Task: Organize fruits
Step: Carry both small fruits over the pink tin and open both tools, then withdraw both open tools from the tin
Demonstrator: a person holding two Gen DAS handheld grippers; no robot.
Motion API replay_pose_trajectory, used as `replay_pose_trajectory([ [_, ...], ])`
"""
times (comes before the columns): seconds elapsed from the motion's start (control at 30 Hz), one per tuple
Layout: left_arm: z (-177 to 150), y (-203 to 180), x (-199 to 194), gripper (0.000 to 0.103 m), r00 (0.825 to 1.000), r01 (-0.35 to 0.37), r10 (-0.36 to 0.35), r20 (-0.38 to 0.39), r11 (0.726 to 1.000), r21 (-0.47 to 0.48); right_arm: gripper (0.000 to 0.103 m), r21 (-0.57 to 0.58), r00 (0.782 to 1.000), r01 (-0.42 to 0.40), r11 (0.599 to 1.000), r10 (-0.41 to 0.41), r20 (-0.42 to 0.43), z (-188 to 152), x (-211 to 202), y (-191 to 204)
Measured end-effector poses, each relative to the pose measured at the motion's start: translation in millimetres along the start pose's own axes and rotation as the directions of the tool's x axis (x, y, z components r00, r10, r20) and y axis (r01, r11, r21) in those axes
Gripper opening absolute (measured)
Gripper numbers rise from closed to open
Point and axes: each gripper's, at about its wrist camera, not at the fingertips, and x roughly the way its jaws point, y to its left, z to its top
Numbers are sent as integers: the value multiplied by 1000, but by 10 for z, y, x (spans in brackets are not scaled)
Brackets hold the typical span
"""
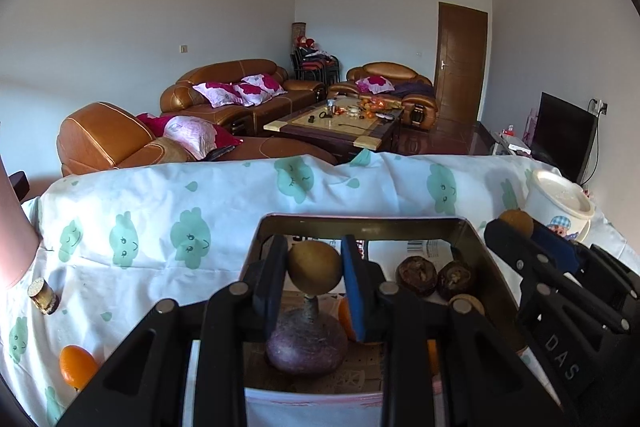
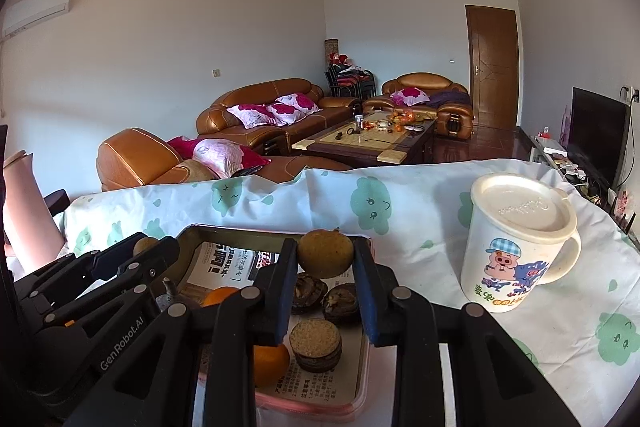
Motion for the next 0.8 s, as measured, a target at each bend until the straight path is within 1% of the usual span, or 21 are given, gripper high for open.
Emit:
replay_pose_trajectory([
  [0.2,10,-16,173,29,999,3,-4,-42,1000,-13,30,-7,999,-7,1000,7,-41,17,208,31],
  [0.37,-35,-14,290,29,997,-7,6,-81,1000,-13,30,13,995,-53,999,54,-86,9,339,26],
  [0.43,-53,-22,309,29,996,-9,8,-92,1000,-9,30,35,988,-103,994,107,-115,-18,402,29],
  [0.5,-67,-9,312,29,995,-9,7,-97,1000,-17,31,78,972,-165,983,175,-155,-47,472,14],
  [0.6,-76,-14,311,27,995,-12,10,-97,1000,-14,32,133,954,-200,971,224,-199,-93,550,-8],
  [0.67,-80,-16,298,27,996,-10,9,-90,1000,-11,34,154,951,-206,966,235,-200,-107,539,-24],
  [0.77,-83,-17,293,27,996,-8,7,-86,1000,-8,40,175,958,-206,963,235,-163,-88,452,-64],
  [0.8,-83,-17,292,27,996,-8,7,-87,1000,-7,46,182,963,-205,962,232,-139,-75,405,-87],
])
